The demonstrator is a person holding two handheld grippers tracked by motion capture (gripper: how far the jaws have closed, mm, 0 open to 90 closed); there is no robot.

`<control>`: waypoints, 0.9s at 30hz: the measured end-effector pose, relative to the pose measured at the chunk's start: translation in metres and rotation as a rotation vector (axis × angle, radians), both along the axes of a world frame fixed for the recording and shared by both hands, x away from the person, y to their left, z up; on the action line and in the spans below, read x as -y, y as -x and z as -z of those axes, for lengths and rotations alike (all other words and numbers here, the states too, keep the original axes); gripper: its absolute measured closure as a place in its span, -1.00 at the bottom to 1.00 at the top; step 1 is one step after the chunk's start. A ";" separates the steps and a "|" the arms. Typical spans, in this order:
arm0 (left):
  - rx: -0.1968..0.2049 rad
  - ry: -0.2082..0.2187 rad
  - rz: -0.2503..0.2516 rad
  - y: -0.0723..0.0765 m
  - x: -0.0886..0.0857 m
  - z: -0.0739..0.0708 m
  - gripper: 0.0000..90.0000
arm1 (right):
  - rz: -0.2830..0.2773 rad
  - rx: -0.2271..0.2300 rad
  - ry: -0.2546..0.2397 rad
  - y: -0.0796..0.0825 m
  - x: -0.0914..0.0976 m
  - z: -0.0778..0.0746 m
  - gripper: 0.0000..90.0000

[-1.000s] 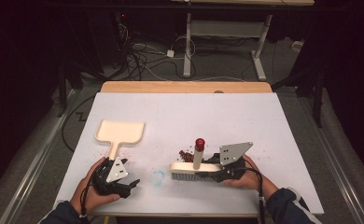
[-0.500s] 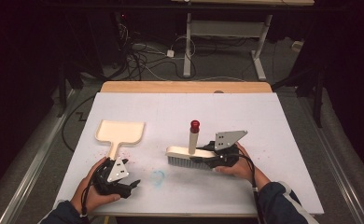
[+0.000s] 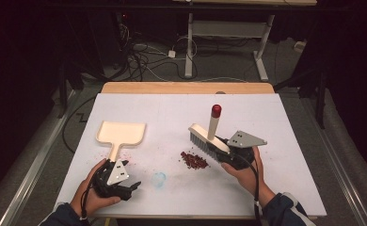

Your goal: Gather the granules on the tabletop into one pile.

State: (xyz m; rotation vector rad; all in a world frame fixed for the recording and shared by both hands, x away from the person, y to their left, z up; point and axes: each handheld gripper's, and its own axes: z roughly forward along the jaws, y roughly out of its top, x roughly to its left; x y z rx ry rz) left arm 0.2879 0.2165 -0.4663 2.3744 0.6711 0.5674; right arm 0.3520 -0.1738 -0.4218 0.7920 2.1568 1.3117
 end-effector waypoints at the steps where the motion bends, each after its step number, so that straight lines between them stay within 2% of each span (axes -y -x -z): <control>1: 0.001 0.000 0.001 0.000 0.000 0.000 -0.61 | 0.023 0.002 0.013 0.002 -0.001 0.002 0.51; 3: 0.000 0.001 0.000 0.000 0.000 0.000 -0.61 | 0.050 0.004 0.036 0.003 -0.005 0.008 0.51; 5: 0.001 0.001 0.002 0.000 0.000 0.000 -0.61 | 0.050 -0.003 0.078 0.000 -0.012 0.013 0.51; 9: 0.000 0.002 0.006 0.000 0.000 0.000 -0.61 | 0.055 0.026 0.110 -0.006 -0.022 0.024 0.51; 13: -0.003 0.001 0.004 0.000 -0.001 0.000 -0.61 | -0.019 0.015 0.099 -0.006 -0.025 0.025 0.51; 16: 0.001 0.003 0.002 0.000 -0.001 0.000 -0.61 | -0.071 0.026 0.133 0.002 -0.028 0.025 0.51; 18: 0.000 0.002 0.004 0.000 0.000 0.000 -0.61 | -0.091 0.024 0.136 0.006 -0.027 0.024 0.51; 22: 0.001 -0.001 0.004 0.000 0.000 0.000 -0.61 | -0.115 0.024 0.135 0.009 -0.027 0.021 0.51; 27: 0.002 0.003 0.003 0.000 0.000 -0.001 -0.61 | -0.096 0.044 0.143 0.009 -0.026 0.019 0.51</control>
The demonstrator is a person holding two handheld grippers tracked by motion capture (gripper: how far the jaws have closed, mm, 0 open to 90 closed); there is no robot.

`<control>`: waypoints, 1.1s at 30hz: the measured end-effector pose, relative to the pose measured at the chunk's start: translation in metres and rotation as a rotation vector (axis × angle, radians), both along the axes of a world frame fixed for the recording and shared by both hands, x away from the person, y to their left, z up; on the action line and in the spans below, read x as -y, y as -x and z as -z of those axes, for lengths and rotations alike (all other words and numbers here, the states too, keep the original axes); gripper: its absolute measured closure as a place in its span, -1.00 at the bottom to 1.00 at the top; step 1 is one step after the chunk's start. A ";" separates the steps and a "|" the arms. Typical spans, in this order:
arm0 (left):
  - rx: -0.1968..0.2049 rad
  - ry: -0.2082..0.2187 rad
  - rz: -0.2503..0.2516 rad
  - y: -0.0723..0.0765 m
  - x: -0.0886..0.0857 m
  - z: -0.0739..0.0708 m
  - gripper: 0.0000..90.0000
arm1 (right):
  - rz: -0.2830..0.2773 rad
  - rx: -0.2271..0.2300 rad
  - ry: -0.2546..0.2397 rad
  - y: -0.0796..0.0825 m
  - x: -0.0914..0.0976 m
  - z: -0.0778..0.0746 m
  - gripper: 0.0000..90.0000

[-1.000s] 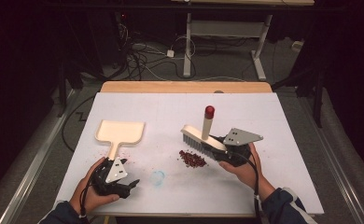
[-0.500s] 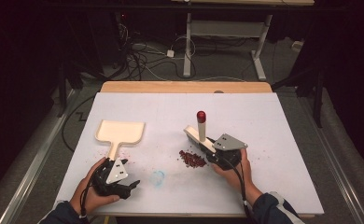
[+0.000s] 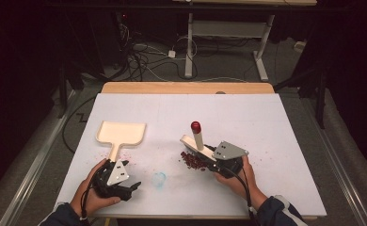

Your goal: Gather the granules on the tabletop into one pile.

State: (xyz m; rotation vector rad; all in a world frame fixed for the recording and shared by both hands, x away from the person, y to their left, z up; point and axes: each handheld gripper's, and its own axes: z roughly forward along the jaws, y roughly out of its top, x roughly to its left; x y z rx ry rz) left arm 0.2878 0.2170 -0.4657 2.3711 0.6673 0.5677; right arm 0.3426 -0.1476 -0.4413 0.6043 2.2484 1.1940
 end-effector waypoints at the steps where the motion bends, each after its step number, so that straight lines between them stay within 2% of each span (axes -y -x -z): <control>1: 0.000 0.000 -0.001 0.000 0.000 0.000 -0.61 | 0.004 -0.002 -0.006 0.000 0.001 -0.001 0.51; 7: 0.000 0.001 -0.003 0.000 0.000 0.000 -0.61 | 0.041 0.021 -0.032 -0.001 0.009 -0.010 0.51; 13: 0.001 -0.001 -0.003 0.000 0.000 0.000 -0.61 | 0.077 0.011 -0.038 0.004 0.021 -0.018 0.51; 19: 0.002 0.000 -0.002 0.001 0.000 -0.001 -0.61 | 0.169 -0.049 -0.040 0.022 0.032 -0.015 0.51; 22: 0.012 -0.004 0.000 0.001 0.000 -0.002 -0.61 | 0.200 -0.067 -0.026 0.032 0.030 -0.009 0.51; 25: 0.012 -0.003 -0.001 0.001 0.001 -0.002 -0.61 | 0.227 -0.065 -0.015 0.041 0.028 -0.006 0.51; 26: 0.012 -0.004 -0.001 0.001 0.001 -0.002 -0.61 | 0.235 -0.080 -0.001 0.043 0.028 -0.005 0.51; 28: 0.010 -0.003 0.000 0.001 0.001 -0.002 -0.61 | 0.246 -0.107 -0.029 0.045 0.029 -0.003 0.51; 30: 0.001 0.005 0.000 0.002 0.001 -0.002 -0.61 | 0.257 -0.125 -0.028 0.045 0.029 -0.005 0.51; 33: 0.000 0.004 0.006 0.001 0.001 -0.002 -0.61 | 0.273 -0.166 -0.052 0.046 0.028 -0.005 0.51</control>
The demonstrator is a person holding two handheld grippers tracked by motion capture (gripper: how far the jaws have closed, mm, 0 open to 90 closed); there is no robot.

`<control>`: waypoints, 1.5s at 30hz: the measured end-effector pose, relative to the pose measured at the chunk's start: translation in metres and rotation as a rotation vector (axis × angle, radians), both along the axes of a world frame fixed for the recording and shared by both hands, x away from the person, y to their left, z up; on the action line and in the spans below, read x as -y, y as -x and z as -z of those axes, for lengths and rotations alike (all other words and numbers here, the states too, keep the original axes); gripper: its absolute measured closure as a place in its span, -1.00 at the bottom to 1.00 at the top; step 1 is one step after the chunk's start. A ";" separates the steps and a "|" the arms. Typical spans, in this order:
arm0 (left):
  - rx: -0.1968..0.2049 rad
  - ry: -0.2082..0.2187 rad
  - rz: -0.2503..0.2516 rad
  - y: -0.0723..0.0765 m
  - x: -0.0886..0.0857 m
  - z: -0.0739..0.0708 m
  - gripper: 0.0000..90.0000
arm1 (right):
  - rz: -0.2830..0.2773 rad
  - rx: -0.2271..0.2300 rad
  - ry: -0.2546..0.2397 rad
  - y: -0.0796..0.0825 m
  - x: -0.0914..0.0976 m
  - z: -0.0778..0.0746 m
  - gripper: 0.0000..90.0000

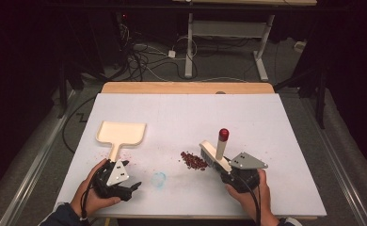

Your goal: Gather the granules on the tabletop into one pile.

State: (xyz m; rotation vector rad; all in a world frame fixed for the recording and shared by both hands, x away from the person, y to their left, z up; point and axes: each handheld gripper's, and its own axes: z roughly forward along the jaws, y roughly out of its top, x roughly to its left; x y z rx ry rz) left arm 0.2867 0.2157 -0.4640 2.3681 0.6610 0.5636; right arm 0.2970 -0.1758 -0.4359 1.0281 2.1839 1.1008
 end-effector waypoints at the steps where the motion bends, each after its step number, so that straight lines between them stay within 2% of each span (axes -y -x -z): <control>1: 0.001 0.001 0.000 0.000 0.000 0.000 -0.60 | 0.002 -0.008 0.000 0.001 -0.002 0.000 0.51; 8: 0.005 0.002 0.011 0.000 0.002 -0.001 -0.59 | 0.040 0.018 0.026 0.002 -0.026 0.003 0.51; 12: 0.004 0.003 0.010 0.000 0.002 -0.001 -0.59 | 0.074 0.036 0.015 -0.002 -0.036 0.004 0.51; 14: 0.003 0.004 0.009 0.000 0.002 -0.001 -0.59 | 0.079 0.044 0.022 -0.005 -0.039 0.004 0.51; 17: 0.003 0.003 0.010 0.000 0.002 -0.001 -0.59 | 0.095 0.045 0.001 -0.007 -0.041 0.003 0.51; 21: 0.001 0.005 0.007 -0.001 0.002 0.000 -0.59 | 0.109 0.059 0.001 -0.009 -0.037 0.001 0.51; 27: 0.005 0.006 0.003 0.000 0.002 -0.001 -0.59 | 0.110 0.071 -0.014 -0.009 -0.026 -0.006 0.51; 33: 0.007 0.006 -0.002 -0.001 0.001 -0.001 -0.59 | 0.042 0.095 -0.010 -0.009 -0.002 -0.018 0.51; 36: 0.011 0.006 -0.003 0.000 0.000 -0.002 -0.59 | -0.005 0.092 -0.025 -0.008 0.012 -0.025 0.51; 40: 0.022 0.002 -0.009 -0.001 -0.001 -0.002 -0.59 | -0.038 0.102 0.000 -0.006 0.028 -0.034 0.51; 45: 0.028 0.008 -0.017 -0.001 -0.002 -0.003 -0.59 | -0.080 0.073 -0.002 -0.003 0.051 -0.041 0.51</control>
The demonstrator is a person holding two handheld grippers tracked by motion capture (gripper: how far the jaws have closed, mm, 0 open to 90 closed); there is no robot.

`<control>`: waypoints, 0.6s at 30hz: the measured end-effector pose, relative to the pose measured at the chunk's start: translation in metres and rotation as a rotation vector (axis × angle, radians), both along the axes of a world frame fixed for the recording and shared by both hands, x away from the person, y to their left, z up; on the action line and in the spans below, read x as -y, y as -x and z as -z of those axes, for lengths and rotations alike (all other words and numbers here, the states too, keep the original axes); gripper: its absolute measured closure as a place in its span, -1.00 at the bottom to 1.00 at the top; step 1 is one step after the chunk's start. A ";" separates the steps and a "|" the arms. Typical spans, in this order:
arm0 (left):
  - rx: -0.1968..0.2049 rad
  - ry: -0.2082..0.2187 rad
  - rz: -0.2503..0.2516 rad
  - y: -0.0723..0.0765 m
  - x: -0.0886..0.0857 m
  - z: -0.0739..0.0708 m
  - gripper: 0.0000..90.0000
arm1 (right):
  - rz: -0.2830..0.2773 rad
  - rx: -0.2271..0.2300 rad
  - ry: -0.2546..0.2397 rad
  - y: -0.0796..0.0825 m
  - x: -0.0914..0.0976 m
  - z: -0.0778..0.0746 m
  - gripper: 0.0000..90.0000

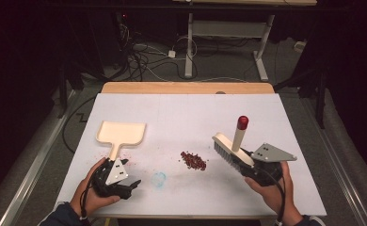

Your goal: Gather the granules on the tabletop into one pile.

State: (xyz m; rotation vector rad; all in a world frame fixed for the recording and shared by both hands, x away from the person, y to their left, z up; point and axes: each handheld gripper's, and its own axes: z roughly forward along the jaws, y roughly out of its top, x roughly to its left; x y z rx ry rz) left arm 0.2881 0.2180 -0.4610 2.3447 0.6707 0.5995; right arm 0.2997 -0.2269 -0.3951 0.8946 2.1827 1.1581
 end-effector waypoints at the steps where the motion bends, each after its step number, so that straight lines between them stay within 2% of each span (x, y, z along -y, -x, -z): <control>1: 0.001 -0.001 -0.001 0.000 0.000 0.000 -0.59 | -0.010 -0.006 0.000 0.001 0.005 -0.001 0.51; 7: -0.001 -0.006 0.000 0.000 0.001 0.000 -0.59 | -0.094 -0.055 -0.007 0.010 0.030 -0.008 0.51; 13: -0.004 -0.010 -0.002 -0.001 0.002 0.000 -0.59 | -0.160 -0.136 0.018 0.015 0.050 -0.012 0.51; 15: -0.001 -0.010 -0.002 0.000 0.002 0.000 -0.59 | -0.194 -0.204 0.015 0.015 0.055 -0.011 0.51; 18: -0.001 -0.011 -0.001 0.000 0.003 0.000 -0.59 | -0.221 -0.249 0.039 0.015 0.057 -0.008 0.50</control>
